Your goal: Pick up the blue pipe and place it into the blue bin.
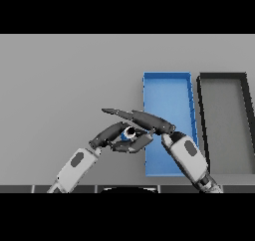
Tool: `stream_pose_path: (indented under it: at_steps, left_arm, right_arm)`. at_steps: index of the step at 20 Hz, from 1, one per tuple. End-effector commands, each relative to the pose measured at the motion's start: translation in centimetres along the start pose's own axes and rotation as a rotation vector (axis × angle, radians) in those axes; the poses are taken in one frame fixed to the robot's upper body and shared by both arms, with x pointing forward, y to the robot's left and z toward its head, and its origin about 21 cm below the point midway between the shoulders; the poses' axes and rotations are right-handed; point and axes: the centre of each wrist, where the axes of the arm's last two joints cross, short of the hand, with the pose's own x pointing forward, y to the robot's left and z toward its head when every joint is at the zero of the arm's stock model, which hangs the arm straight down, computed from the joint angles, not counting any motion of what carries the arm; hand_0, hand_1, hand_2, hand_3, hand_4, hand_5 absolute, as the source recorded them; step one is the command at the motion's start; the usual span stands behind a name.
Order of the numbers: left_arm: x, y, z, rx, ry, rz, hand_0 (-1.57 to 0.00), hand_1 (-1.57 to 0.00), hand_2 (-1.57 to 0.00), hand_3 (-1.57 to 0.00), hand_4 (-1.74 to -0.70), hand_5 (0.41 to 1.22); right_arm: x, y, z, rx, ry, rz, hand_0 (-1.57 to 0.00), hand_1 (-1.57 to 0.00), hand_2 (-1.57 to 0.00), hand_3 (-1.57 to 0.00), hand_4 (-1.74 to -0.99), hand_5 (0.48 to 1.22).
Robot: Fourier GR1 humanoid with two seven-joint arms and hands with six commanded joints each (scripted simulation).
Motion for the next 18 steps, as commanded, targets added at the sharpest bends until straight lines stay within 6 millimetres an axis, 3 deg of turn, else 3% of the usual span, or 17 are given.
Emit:
stream_pose_path:
  at_steps: [1,2,3,4,5,7,11,14,17,18]
  left_arm:
    - [-0.1,0.3,-0.2,0.001,0.014,-0.048,-1.39,-1.33,-1.32,-1.29,-1.74,1.221]
    - [-0.1,0.5,0.1,-0.029,0.069,-0.1,-1.18,-1.08,-1.06,-1.03,-1.68,1.221]
    - [0.2,1.0,0.3,-0.059,0.134,-0.136,-0.99,-0.88,-0.85,-0.82,-1.55,1.221]
    - [0.1,0.7,0.3,-0.059,0.159,-0.134,-0.82,-0.71,-0.68,-0.66,-1.48,1.221]
    - [0.0,0.5,-0.1,-0.04,0.142,-0.118,-0.78,-0.71,-0.69,-0.58,-1.53,1.221]
    - [-0.1,0.2,0.1,-0.001,0.128,-0.093,-1.06,-1.02,-0.97,-0.94,-1.61,1.221]
    - [-0.1,0.4,0.1,0.014,0.054,0.001,-1.36,-1.34,-1.25,-1.31,-1.69,1.221]
    - [-0.3,0.1,0.1,0.013,0.043,0.025,-1.46,-1.45,-1.37,-1.44,-1.71,1.221]
    - [-0.2,0.5,0.0,0.023,0.043,0.027,-1.52,-1.51,-1.39,-1.5,-1.73,1.221]
    - [-0.3,0.8,0.2,0.025,0.036,0.001,-1.43,-1.35,-1.22,-1.33,-1.65,1.221]
  right_arm:
    - [0.2,-0.1,-0.6,0.024,-0.002,0.003,-0.18,-0.22,-0.24,-0.16,-1.294,0.509]
    - [0.1,-0.2,-1.0,0.044,0.006,0.012,-0.35,-0.38,-0.38,-0.3,-1.335,0.507]
    - [0.6,-0.4,-1.5,0.059,0.006,0.022,-0.53,-0.53,-0.53,-0.44,-1.362,0.508]
    - [0.4,-0.4,-1.5,0.073,0.0,0.028,-0.72,-0.7,-0.74,-0.63,-1.43,0.522]
    - [0.4,-0.3,-1.8,0.088,-0.025,0.011,-0.89,-0.87,-0.91,-0.77,-1.486,0.55]
    - [-0.2,0.1,-2.2,0.135,-0.06,-0.056,-1.13,-1.12,-1.14,-0.96,-1.562,0.666]
    - [-0.3,0.1,-2.1,0.122,-0.136,-0.11,-1.39,-1.39,-1.4,-1.32,-1.452,0.968]
    - [0.0,0.3,-2.1,0.13,-0.146,-0.021,-1.48,-1.48,-1.48,-1.44,-1.457,1.092]
    - [0.1,0.4,-2.1,0.121,-0.155,-0.045,-1.52,-1.52,-1.53,-1.51,-1.475,1.155]
    - [-0.2,0.6,-1.9,0.107,-0.174,-0.062,-1.53,-1.53,-1.53,-1.52,-1.48,1.168]
